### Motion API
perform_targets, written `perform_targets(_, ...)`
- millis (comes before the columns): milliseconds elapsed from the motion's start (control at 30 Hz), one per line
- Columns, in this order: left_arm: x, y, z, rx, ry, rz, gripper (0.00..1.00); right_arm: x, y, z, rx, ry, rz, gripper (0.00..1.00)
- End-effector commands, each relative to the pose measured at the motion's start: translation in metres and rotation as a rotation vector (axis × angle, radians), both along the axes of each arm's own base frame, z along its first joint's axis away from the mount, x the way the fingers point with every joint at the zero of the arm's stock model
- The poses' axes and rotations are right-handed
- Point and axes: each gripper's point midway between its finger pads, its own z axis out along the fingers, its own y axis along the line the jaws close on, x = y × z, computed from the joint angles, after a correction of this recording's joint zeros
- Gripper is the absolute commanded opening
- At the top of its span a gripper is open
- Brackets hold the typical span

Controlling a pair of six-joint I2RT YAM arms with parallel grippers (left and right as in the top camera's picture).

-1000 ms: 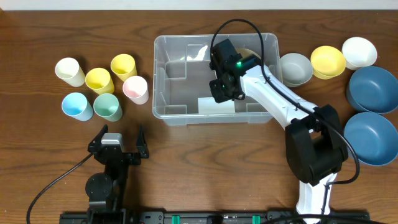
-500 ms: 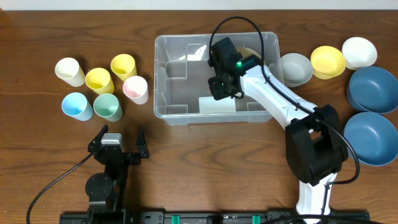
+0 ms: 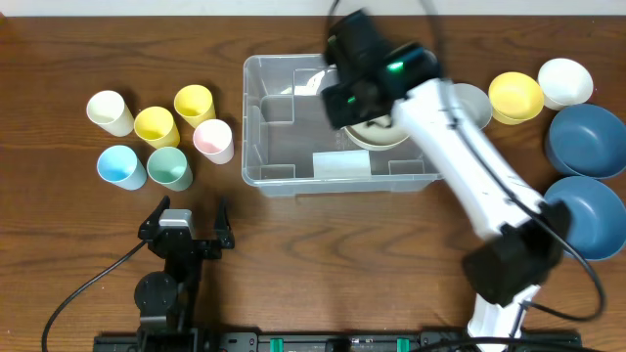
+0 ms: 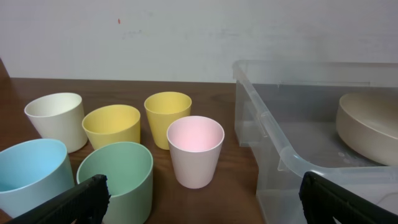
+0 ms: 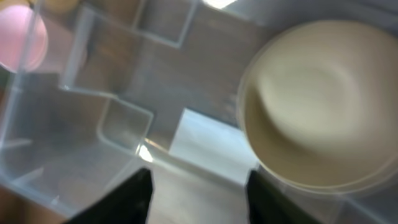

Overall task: Pack container
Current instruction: 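Withdraw the right gripper toward the dark blue bowls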

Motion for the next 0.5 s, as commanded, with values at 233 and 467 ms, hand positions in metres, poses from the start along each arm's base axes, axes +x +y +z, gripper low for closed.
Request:
perform_targets(233, -0.001, -0.001, -0.016, 0.014, 0.047, -0.011, 0.98, -0.02, -0.201, 0.033, -0.075, 0.162, -0.582, 0.57)
perform_targets(467, -0.001, -0.001, -0.016, 0.014, 0.046, -0.011, 0.98, -0.07, -0.304, 0.039, -0.09, 0.259, -0.868, 0.57)
